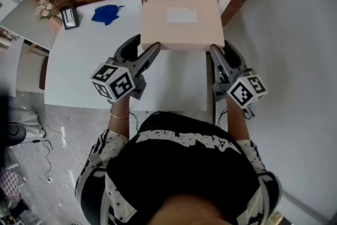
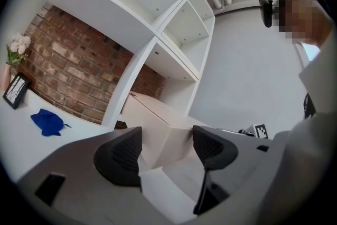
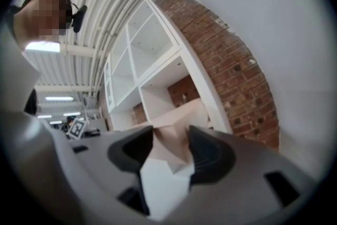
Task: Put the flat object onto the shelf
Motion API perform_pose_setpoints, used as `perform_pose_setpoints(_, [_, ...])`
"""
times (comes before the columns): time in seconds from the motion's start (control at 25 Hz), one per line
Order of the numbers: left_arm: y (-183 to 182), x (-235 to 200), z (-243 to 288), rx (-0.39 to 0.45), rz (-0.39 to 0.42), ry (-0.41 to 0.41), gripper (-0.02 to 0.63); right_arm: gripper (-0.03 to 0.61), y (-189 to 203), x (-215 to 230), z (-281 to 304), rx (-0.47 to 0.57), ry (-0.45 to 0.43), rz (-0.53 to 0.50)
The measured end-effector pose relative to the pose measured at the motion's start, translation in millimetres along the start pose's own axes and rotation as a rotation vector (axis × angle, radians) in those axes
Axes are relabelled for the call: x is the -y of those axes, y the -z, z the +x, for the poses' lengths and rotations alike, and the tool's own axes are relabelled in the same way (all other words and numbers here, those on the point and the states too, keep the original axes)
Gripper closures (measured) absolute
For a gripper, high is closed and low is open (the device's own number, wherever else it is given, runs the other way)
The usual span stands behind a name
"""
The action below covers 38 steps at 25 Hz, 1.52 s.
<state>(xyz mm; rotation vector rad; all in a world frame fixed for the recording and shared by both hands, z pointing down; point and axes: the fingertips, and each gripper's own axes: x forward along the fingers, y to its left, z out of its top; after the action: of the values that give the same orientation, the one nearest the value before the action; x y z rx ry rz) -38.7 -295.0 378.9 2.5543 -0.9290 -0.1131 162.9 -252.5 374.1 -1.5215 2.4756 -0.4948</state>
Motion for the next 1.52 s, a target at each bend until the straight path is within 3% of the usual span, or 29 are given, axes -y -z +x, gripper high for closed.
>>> perform_pose_setpoints(1.52, [-13,-30,37,-0.029,-0.005,-0.044,0.290,0.354,-8,29,40,0.021,0.070,-0.005])
